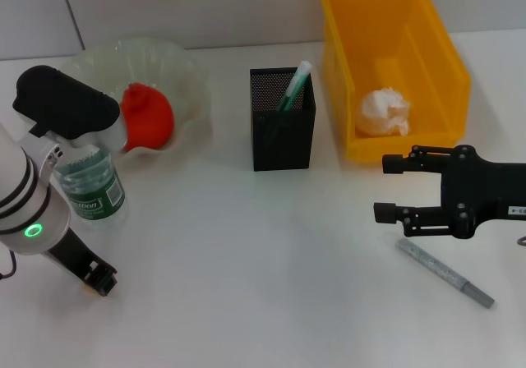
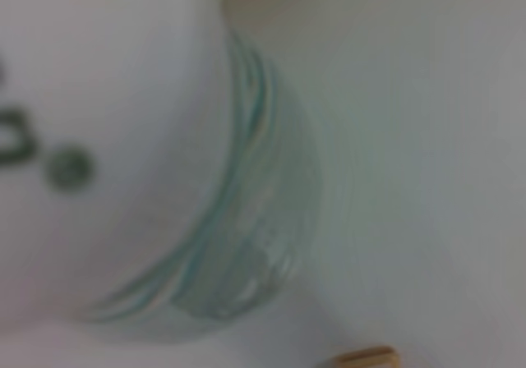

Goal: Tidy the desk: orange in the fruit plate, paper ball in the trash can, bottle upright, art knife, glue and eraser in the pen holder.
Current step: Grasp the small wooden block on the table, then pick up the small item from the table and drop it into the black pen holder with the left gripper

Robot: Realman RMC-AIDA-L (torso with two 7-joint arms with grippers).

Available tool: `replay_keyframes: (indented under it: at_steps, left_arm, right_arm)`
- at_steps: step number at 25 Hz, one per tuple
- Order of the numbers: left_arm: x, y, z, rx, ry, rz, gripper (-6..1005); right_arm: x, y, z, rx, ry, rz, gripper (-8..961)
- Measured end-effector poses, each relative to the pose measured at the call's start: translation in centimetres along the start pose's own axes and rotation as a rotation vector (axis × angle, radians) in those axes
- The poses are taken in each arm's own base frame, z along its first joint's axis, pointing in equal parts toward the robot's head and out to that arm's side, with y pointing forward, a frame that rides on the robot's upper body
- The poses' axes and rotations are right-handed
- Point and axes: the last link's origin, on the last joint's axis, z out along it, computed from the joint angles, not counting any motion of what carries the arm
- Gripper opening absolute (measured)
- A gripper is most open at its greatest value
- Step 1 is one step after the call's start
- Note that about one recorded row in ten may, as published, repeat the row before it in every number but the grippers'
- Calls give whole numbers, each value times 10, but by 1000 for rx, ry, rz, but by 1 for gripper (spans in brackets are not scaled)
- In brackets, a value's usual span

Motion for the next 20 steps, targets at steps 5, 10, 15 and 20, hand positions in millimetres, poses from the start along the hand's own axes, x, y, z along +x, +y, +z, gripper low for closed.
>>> replay_keyframes:
  at_steps: [5,10,15,20]
  left_arm:
    - [0,0,0,-2,3,-5,375]
    - [0,0,1,-3,-6,-3,322]
    - [-1,0,3,-6,-20,-6,288]
    - [-1,0,3,-7,-18,-8,280]
  right_arm:
    - [0,1,0,-1,0,5,765]
    - [1,1,-1,0,-1,5,763]
    - [0,1,-1,-1,0,4,764]
    - [0,1,-1,-1,-1,4,764]
